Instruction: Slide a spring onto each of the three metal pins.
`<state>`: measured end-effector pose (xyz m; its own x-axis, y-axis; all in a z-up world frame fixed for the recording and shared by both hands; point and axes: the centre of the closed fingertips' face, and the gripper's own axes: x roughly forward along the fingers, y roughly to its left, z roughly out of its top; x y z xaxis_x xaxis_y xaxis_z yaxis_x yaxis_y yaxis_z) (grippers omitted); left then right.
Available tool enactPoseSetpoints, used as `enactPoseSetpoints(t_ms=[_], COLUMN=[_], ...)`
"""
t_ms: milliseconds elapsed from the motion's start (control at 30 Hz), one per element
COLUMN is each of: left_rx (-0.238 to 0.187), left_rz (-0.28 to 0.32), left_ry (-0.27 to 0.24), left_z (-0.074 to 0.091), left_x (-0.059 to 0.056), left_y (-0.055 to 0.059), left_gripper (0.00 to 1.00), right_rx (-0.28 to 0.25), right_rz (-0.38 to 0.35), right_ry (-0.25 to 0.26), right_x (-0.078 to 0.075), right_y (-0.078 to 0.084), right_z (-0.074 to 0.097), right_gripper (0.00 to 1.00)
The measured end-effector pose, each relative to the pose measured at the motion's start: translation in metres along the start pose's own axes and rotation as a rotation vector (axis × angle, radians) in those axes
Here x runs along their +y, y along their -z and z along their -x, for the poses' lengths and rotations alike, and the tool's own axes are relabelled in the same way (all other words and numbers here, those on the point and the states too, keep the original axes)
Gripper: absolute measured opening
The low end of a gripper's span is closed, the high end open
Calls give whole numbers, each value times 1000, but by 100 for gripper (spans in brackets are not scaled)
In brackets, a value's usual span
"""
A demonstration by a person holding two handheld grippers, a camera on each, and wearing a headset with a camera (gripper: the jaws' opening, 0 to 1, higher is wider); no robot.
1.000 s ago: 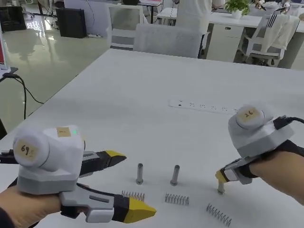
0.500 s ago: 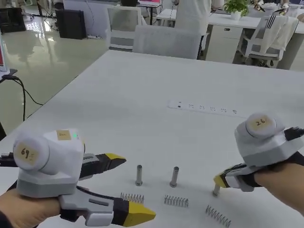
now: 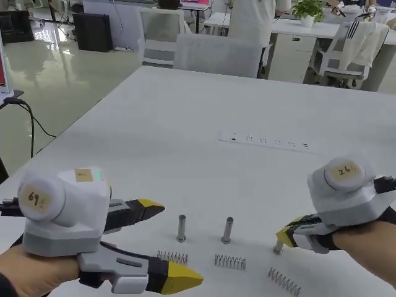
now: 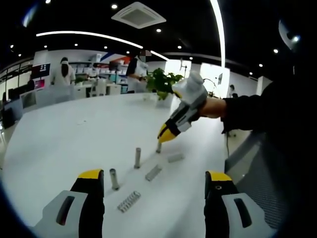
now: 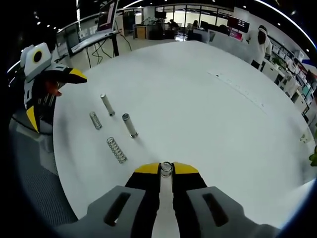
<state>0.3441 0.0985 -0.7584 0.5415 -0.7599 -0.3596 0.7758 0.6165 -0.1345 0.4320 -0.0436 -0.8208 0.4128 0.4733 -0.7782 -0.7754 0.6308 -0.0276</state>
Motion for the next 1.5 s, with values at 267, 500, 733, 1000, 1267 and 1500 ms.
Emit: enactPoseSetpoints(t_ms=[267,500,733,1000,1267,1500], left_rx=[4,4,7,10,8,7], left_rz=[-1,-1,-1,-2,-2,-2], left_ry=[1,0,5,10,12,15], left_z=[0,0,0,-1,-1,-1], left_x=[0,0,-1,-3,-3,-3], left_y=[1,1,2,3,2,2], left_gripper=[80,80,80,80,79,79], right_rx=[-8,-17,81,214,247,277], right_rz=[14,-2,-2,88,138,187], right_ry=[6,19,-101,-117,-109,-108], right_x=[0,-3,29,42,44,45], right_y=[-1,3,35,66,71,77], right_z=[2,19,21,16,8,5], right_gripper=[10,12,14,15,12,9])
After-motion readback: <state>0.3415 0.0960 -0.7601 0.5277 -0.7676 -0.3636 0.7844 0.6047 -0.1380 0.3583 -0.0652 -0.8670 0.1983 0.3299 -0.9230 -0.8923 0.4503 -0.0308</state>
